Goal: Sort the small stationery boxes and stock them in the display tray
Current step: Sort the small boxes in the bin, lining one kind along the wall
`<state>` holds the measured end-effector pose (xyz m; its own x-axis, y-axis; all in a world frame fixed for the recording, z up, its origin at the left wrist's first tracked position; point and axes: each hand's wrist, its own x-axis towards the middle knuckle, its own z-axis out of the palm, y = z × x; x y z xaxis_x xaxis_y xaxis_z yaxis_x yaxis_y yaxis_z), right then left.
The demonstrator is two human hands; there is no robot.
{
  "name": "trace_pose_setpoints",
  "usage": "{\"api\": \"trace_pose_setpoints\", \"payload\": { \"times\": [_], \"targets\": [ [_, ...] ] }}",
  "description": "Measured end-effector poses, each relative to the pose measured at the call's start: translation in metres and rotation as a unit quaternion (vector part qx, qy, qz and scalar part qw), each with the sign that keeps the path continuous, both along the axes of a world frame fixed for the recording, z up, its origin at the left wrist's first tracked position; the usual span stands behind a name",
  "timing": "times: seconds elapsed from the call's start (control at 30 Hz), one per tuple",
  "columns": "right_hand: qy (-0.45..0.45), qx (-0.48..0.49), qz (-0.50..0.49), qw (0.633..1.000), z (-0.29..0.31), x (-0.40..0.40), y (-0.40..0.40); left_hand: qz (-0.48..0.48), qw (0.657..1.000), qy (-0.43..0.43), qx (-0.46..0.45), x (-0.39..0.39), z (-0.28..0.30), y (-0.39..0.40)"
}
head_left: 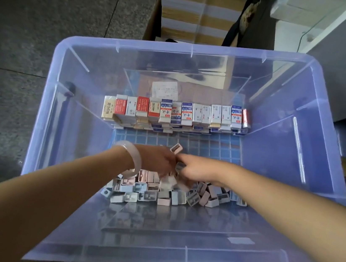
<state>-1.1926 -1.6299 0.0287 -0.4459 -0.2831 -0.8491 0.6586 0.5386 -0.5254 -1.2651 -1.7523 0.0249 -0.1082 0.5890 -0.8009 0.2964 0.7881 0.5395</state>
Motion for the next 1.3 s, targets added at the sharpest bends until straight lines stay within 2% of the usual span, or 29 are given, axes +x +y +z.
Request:
{"api": "trace_pose_setpoints", "payload": {
  "times": [0.13,0.23,0.27,0.33,0.4,0.43,0.5,0.57,0.67,0.77,0.83,0.93,1.03,1.2,1.3],
  "targets": [
    [-0.005,0.016,0.184,0.983,0.019,0.024,0.004,-0.140,0.988,-0.044,-0.036,0.023,0.024,-0.015],
    [0.005,0.039,0.254,0.966,0.027,0.031,0.013,-0.124,0.989,0.007,-0.075,0.024,0.028,-0.023],
    [0.022,0.057,0.237,0.970,0.030,0.028,0.017,-0.085,0.993,0.042,-0.064,0.020,0.027,-0.024],
    [0.062,0.086,0.123,0.987,0.031,0.020,0.026,0.032,0.988,0.145,-0.035,0.008,0.021,-0.024],
    [0.099,0.116,-0.011,0.988,0.023,0.006,0.032,0.178,0.960,0.214,-0.040,-0.005,0.009,-0.026],
    [0.110,0.131,-0.046,0.984,0.016,-0.001,0.034,0.230,0.946,0.224,-0.049,-0.011,0.001,-0.028],
    [0.120,0.148,-0.052,0.980,0.001,-0.014,0.030,0.275,0.932,0.223,-0.083,-0.018,-0.015,-0.030],
    [0.127,0.162,-0.034,0.978,-0.010,-0.021,0.019,0.272,0.925,0.223,-0.140,-0.017,-0.024,-0.033],
    [0.110,0.134,-0.016,0.985,-0.020,-0.023,-0.005,0.280,0.919,0.205,-0.187,-0.012,-0.031,-0.035],
    [0.080,0.091,-0.023,0.992,-0.025,-0.020,-0.021,0.324,0.921,0.143,-0.162,-0.008,-0.032,-0.034],
    [0.068,0.085,-0.038,0.993,-0.024,-0.021,-0.022,0.301,0.939,0.093,-0.136,-0.003,-0.031,-0.029],
    [0.016,0.048,-0.101,0.994,-0.022,-0.022,-0.019,0.261,0.957,0.065,-0.108,0.000,-0.026,-0.018],
    [-0.055,-0.015,-0.185,0.981,-0.019,-0.019,-0.021,0.280,0.956,0.011,-0.090,0.003,-0.021,-0.011],
    [-0.059,-0.024,-0.112,0.992,-0.017,-0.009,-0.024,0.265,0.954,-0.053,-0.131,0.010,-0.013,-0.016],
    [-0.021,-0.010,-0.023,0.999,-0.004,-0.004,-0.022,0.179,0.972,-0.031,-0.147,0.013,0.001,-0.015]
  ]
}}
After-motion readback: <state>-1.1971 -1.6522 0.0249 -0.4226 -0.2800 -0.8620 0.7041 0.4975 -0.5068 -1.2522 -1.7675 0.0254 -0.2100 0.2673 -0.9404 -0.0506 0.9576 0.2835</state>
